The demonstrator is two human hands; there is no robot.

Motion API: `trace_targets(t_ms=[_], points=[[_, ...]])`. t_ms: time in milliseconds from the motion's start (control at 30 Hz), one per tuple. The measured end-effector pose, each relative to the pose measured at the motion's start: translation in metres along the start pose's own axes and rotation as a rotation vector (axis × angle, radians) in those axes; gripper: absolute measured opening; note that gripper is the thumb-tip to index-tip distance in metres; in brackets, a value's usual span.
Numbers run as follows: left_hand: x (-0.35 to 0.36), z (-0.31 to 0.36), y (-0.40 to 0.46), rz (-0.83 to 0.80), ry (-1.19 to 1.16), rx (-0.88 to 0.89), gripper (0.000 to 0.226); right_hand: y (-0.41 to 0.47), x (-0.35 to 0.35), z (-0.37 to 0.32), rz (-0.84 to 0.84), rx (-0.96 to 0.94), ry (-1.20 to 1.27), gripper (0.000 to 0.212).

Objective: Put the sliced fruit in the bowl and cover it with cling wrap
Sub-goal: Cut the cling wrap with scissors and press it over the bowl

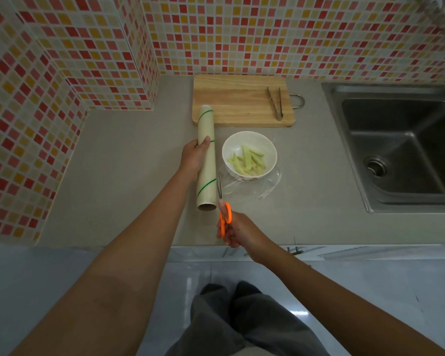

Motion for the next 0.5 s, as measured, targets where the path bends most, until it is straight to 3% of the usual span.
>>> trace_targets(t_ms=[233, 500], points=[[0.0009, 0.0034, -0.0007, 0.006, -0.032, -0.019, 0.029, 0.0004, -0.0059, 0.0045, 0.081, -0.162, -0.019, 0.046], [-0.0011, 0.0035, -0.0051, 0.003, -0.056, -0.022, 0.027, 0.0078, -0.0019, -0.0007, 0.061, -0.086, 0.015, 0.058]])
Point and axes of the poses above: each hand's wrist, its own y-axis towards the middle knuckle, its own x-axis out of the palm, z = x × y, the point moved 5 cm from there along y, towards the middle knuckle, and after that the axes turned 1 degree about x, right-handed, at the moved point
